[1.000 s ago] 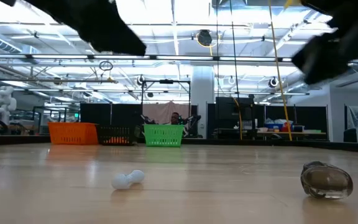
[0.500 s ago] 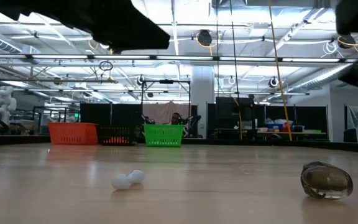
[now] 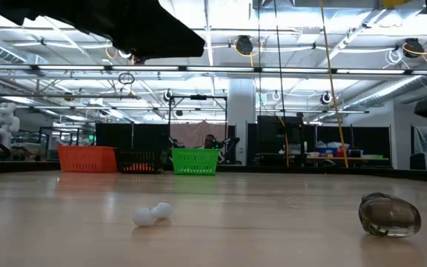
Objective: Sort Halloween decoration
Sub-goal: Put the white bone toy into the green bin
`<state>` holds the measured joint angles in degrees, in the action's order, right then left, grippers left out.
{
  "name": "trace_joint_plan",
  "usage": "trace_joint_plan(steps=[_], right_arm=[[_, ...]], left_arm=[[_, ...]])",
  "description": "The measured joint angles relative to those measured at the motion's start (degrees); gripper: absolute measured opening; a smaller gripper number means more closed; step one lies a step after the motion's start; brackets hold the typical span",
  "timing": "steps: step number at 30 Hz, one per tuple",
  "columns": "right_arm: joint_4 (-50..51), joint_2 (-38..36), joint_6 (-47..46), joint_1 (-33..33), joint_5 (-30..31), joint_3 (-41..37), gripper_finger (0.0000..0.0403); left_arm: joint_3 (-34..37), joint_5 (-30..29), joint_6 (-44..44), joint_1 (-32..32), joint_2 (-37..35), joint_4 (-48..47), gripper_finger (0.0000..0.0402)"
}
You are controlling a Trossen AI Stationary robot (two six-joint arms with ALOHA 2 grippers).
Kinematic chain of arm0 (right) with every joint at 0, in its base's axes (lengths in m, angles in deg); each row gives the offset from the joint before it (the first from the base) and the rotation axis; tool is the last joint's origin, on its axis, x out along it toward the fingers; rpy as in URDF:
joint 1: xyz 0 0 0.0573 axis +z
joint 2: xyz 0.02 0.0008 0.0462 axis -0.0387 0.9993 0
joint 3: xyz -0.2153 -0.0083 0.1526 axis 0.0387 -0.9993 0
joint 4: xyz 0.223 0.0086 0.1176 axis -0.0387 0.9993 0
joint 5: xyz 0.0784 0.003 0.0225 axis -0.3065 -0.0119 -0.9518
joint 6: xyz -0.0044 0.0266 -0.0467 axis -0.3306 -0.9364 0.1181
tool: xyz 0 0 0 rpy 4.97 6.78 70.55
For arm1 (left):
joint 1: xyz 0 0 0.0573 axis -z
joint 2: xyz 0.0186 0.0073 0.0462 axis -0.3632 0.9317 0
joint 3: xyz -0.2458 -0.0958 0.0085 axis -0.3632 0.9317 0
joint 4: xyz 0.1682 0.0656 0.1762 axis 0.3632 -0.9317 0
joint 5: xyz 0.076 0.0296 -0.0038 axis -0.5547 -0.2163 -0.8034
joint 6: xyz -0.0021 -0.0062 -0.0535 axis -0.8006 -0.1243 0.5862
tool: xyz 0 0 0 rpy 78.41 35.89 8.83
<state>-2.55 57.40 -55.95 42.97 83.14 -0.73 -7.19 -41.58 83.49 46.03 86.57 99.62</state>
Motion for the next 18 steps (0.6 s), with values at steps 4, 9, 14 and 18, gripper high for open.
trace_joint_plan(steps=[4, 9, 14, 18], right_arm=[[1.39, -0.02, 1.41, -0.07, 0.94, 0.00, 0.0171], [2.02, -0.04, 1.50, -0.07, 0.33, 0.00, 0.0170], [1.93, -0.04, 0.69, -0.07, -1.23, 0.01, 0.0170], [2.36, -0.04, -0.90, -0.11, -2.88, 0.02, 0.0170]], left_arm=[[0.00, -0.02, 0.00, 0.00, 0.00, -0.04, 0.0177], [0.00, 0.00, 0.00, 0.00, 0.00, -0.14, 0.0177], [0.00, 0.00, 0.01, 0.00, -0.02, -0.22, 0.0177], [0.00, 0.00, 0.02, 0.00, -0.02, -0.22, 0.0177]])
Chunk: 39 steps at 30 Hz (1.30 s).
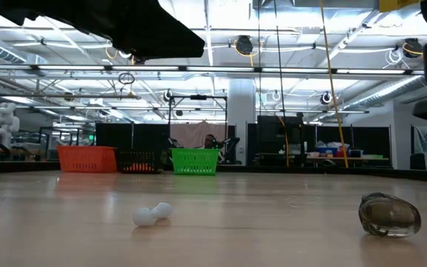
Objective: Sort Halloween decoration
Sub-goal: Put the white bone toy into the green bin
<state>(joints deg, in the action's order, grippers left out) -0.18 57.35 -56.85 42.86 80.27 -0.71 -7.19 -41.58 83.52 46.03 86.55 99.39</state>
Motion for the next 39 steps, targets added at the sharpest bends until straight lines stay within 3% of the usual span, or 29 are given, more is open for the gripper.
trace_joint_plan(steps=[7, 17, 23, 34, 39], right_arm=[[1.19, -0.07, 0.55, 0.00, -2.13, 0.09, 0.0158], [1.52, -0.07, 0.51, 0.04, -2.37, 0.06, 0.0016], [-1.92, 0.02, 1.72, -0.41, 1.63, -0.23, 0.0009], [-24.21, 0.11, 12.80, -5.19, 12.18, -0.24, 0.0001], [-45.90, 0.07, 19.69, -8.27, 15.59, -2.95, 0.0001]], left_arm=[[0.00, 0.02, 0.02, 0.00, 0.00, -0.12, 0.0177], [0.00, 0.04, 0.04, -0.02, -0.02, -0.33, 0.0177], [0.00, 0.05, -0.02, -0.01, -0.02, -0.27, 0.0177], [0.00, 0.05, -1.70, 0.00, -0.07, 1.10, 0.0177], [0.00, 0.04, -6.46, 0.87, -0.07, 4.22, 0.0177]])
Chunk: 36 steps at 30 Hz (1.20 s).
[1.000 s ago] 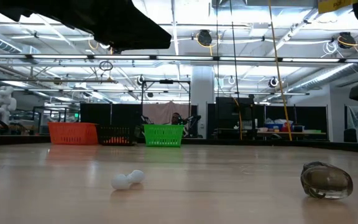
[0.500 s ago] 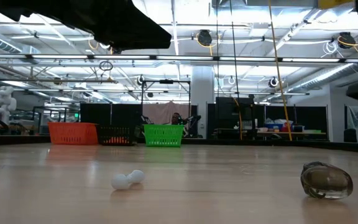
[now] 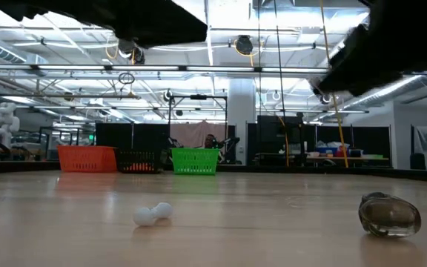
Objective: Sort Halloween decoration
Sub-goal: Put the white bone toy into the green bin
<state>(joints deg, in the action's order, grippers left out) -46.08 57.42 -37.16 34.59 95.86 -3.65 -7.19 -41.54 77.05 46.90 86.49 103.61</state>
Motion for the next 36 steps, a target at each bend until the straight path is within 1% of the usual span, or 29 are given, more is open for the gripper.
trace_joint_plan(steps=[5, 10, 12, 15, 17, 21, 25, 27, 32, 36], right_arm=[[-22.86, 0.00, 6.87, -3.64, 0.02, -5.24, 0.0000], [-37.64, 0.00, 11.19, -7.23, -0.35, -9.18, 0.0000], [-41.68, 0.00, 12.55, -8.88, -2.56, -10.00, 0.0000], [-46.94, 0.00, 16.84, -10.99, -8.75, -10.10, 0.0000], [-48.91, 0.00, 19.93, -11.99, -11.80, -10.10, 0.0000], [-50.39, 0.00, 23.71, -13.92, -13.37, -10.10, 0.0000], [-50.73, 0.00, 27.33, -15.05, -20.26, -10.13, 0.0000], [-50.75, 0.00, 28.63, -15.12, -22.49, -10.13, 0.0000], [-50.47, 0.00, 31.38, -15.09, -22.82, -10.13, 0.0000], [-48.20, 0.00, 37.42, -14.99, -22.82, -10.13, 0.0000]], left_arm=[[0.00, -1.25, -7.47, 1.95, 0.00, 0.09, 0.0177], [0.00, -3.11, -11.59, 4.02, 0.00, 0.83, 0.0177], [0.00, -4.43, -11.61, 4.20, 0.00, 0.82, 0.0177], [0.00, -6.72, -11.55, 4.07, 0.00, 0.76, 0.0177], [0.00, -6.97, -11.53, 4.01, 0.00, 0.62, 0.0177], [0.00, -6.97, -11.23, 4.01, 0.00, 0.59, 0.0177], [0.00, -6.97, -11.20, 4.01, 0.00, 0.55, 0.0177], [0.00, -6.97, -11.18, 4.01, 0.00, 0.52, 0.0177], [0.00, -6.97, -11.15, 4.01, 0.00, 0.50, 0.0177], [0.00, -6.97, -11.11, 4.01, 0.00, 0.48, 0.0177]])
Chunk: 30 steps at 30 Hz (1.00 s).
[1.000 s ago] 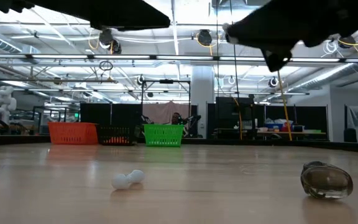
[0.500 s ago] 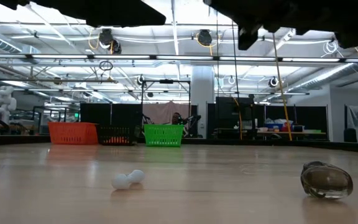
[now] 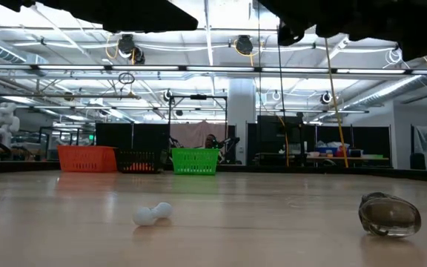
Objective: Sort Halloween decoration
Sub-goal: Put the white bone toy into the green bin
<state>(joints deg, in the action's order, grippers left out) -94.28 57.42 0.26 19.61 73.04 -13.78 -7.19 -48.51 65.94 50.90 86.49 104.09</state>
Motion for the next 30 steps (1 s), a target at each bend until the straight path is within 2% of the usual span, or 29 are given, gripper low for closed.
trace_joint_plan(steps=[6, 10, 25, 30], right_arm=[[2.81, 0.00, 11.22, 0.00, 0.00, 0.00, 0.0000], [3.13, 0.00, 13.49, 0.00, 0.08, 0.00, 0.0000], [3.11, 0.00, -2.63, -4.66, 0.55, 0.00, 0.0000], [4.17, 0.00, -10.77, -9.87, 5.63, 0.02, 0.0000]], left_arm=[[0.00, 0.00, 0.02, 0.00, 0.00, 0.00, 0.0177], [0.00, 0.00, 0.04, 0.00, 0.00, 0.00, 0.0177], [0.00, 0.02, 1.49, 0.00, 0.02, 0.04, 0.0177], [0.00, -2.83, 1.57, 0.04, 0.02, 0.04, 0.0177]])
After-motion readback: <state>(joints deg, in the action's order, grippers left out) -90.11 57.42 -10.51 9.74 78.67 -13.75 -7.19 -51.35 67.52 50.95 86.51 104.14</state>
